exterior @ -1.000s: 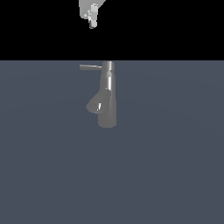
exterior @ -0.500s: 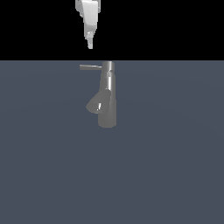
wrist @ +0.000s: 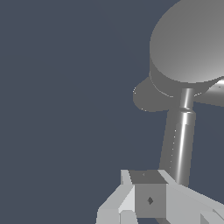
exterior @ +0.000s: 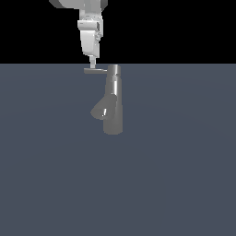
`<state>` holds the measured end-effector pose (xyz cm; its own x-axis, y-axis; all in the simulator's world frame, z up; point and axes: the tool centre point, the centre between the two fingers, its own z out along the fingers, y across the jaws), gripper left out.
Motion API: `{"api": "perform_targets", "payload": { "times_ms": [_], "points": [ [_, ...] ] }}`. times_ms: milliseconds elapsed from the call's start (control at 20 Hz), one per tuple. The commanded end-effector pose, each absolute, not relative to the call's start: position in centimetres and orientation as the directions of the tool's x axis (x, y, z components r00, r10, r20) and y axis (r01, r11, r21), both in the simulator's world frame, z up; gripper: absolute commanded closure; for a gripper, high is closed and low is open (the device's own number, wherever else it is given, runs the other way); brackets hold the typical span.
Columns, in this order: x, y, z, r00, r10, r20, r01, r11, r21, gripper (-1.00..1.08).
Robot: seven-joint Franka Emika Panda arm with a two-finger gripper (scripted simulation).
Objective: Turn on the faucet by rotating a designated handle.
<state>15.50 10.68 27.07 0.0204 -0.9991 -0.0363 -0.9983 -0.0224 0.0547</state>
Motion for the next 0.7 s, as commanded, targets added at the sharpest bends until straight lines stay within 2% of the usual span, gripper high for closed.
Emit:
{"api": "perform_targets", "payload": {
  "times_ms": [0,650],
  "points": [
    [16.1,11.0,25.9,-0.020,-0.999,-0.037,-0.998,0.018,0.056,1.08],
    [17.1,11.7,23.5,-0.093,-0.995,-0.039,-0.994,0.090,0.063,1.08]
  ]
}}
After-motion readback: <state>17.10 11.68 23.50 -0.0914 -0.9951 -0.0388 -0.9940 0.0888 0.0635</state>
